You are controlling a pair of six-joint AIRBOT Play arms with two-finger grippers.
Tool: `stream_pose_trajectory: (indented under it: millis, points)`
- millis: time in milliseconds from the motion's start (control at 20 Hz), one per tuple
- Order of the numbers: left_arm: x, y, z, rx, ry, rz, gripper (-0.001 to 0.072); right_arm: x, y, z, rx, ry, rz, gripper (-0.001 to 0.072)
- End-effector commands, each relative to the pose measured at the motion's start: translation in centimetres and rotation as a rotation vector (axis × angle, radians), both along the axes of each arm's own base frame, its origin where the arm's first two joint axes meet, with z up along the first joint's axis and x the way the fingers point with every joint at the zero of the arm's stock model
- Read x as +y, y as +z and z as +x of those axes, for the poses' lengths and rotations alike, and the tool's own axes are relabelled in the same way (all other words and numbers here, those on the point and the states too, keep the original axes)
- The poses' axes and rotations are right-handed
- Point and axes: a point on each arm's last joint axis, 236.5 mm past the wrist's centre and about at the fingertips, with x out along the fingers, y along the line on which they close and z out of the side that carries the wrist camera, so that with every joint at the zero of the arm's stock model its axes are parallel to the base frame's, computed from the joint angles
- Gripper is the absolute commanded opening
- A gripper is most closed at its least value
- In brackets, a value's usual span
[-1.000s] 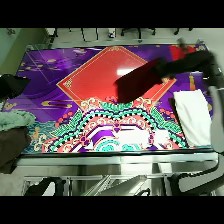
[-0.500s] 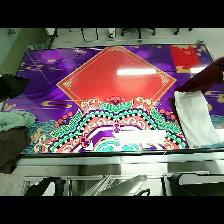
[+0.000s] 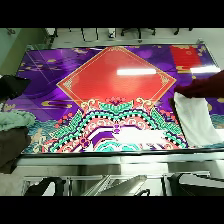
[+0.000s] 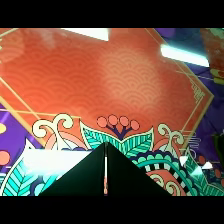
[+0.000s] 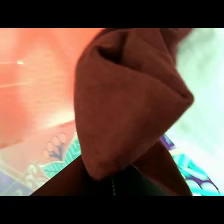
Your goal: Fold the shirts.
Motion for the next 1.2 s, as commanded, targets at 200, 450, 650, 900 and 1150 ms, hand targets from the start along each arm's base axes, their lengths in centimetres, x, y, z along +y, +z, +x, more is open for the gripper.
stream_pose_trajectory:
  millis: [200,450,650,900,1150]
  points:
    - [-0.5,-1.2,-1.0,0.047,-0.051,0.035,0.0013,-0.7,-9.8,-13.8,0.530,-0.267,-0.071,0.0023]
    - [-0.5,-1.2,-1.0,0.047,-0.052,0.035,0.0013,2.1,-17.4,-17.2,0.698,-0.243,0.035,0.0720]
    - [-0.5,-1.1,-1.0,0.045,-0.051,0.034,0.0013,2.5,-15.3,-13.5,0.565,-0.186,0.076,0.0710]
    - [-0.4,-0.8,-0.7,0.029,-0.042,0.031,0.0013,6.0,-4.9,-2.3,0.034,-0.034,0.118,0.0521]
    - [-3.4,-1.4,-1.9,0.061,-0.145,0.032,0.0013,16.5,-3.3,1.0,-0.092,0.313,-0.021,0.0024]
